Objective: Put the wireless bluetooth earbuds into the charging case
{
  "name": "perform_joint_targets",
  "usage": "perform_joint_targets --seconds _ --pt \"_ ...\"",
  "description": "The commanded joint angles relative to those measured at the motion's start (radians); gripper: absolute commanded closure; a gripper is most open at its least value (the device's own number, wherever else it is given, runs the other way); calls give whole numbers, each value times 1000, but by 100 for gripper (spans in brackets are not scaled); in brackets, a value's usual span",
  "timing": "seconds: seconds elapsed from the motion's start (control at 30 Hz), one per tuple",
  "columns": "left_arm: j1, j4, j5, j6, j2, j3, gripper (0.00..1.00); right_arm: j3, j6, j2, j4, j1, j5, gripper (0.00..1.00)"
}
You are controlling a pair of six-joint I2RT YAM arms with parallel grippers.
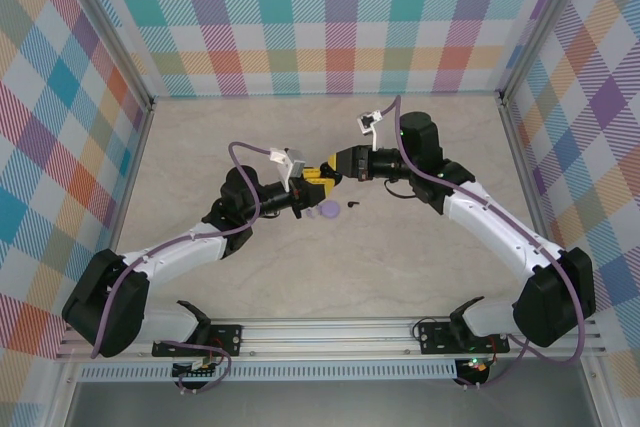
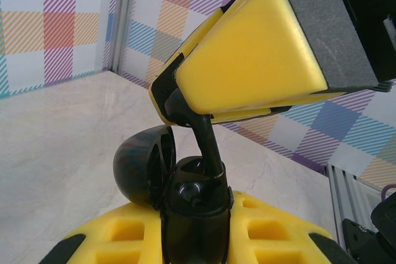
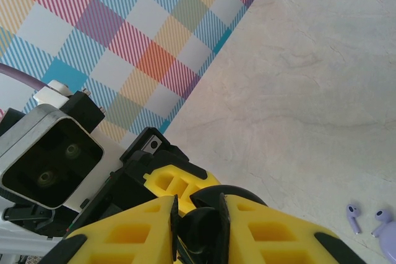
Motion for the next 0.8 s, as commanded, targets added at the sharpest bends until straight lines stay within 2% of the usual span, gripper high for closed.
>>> perform_joint_targets --seconds 0.0,0.77 --pt "-10 45 2 13 -30 -2 90 33 -26 -20 10 10 -16 74" --pt "-10 52 -19 -48 -19 15 90 25 -56 -17 -20 14 10 75"
